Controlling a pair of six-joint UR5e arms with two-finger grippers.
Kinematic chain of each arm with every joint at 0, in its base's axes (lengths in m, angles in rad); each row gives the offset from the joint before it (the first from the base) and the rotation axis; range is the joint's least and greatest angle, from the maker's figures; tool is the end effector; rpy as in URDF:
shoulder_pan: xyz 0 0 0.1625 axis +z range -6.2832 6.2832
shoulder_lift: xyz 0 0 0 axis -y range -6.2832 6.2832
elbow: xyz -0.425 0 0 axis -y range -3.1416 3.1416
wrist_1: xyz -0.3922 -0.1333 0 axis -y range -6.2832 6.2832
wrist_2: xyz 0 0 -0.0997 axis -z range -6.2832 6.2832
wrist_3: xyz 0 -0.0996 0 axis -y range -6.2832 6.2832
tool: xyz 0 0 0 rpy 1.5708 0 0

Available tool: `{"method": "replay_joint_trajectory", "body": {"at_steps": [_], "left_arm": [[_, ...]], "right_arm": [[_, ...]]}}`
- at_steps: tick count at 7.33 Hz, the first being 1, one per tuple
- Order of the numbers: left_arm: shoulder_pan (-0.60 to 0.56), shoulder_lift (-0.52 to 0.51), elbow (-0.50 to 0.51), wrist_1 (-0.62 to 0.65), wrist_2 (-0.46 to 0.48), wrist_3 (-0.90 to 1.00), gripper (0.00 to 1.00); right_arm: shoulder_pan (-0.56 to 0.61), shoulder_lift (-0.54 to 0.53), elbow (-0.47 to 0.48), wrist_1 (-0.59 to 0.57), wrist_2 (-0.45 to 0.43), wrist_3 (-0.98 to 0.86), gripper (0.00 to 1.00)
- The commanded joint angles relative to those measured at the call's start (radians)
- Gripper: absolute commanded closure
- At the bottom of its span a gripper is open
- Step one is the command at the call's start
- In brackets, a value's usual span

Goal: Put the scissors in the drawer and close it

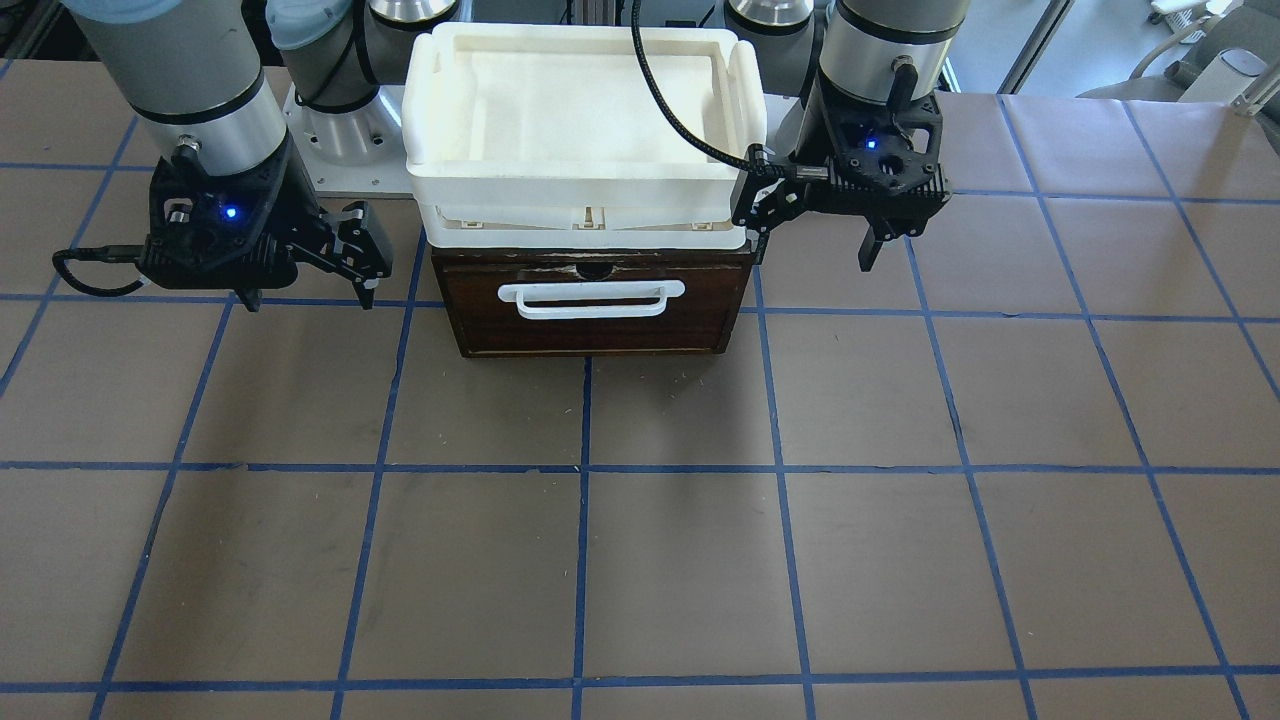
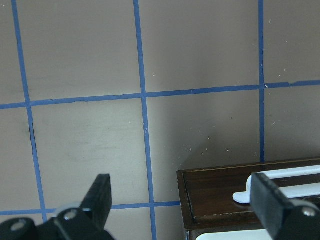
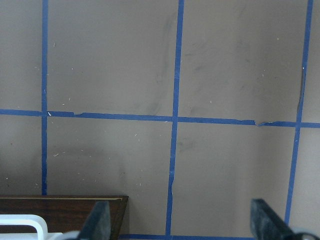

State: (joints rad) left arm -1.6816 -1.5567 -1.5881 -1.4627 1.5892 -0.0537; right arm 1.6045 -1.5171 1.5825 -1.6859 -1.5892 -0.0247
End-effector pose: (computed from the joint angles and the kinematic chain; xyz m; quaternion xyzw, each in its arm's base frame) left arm -0.1855 -0.4782 0.4976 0.0280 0.9982 -0.0530 0.0049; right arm 0.1489 -0.5140 0.4667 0.0290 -0.9992 0.0249 0.0091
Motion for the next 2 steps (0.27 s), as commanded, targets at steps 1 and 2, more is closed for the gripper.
{"method": "replay_joint_trajectory", "body": {"at_steps": [1, 2], "left_arm": [[0.000, 0.001, -0.001, -0.001, 0.000, 0.000, 0.00], [0.000, 0.001, -0.003, -0.002, 0.000, 0.000, 0.00]], "right_arm": [[0.000, 0.000, 0.001, 0.000, 0.000, 0.000, 0.00], [0.000, 0.000, 0.002, 0.000, 0.000, 0.000, 0.00]]}}
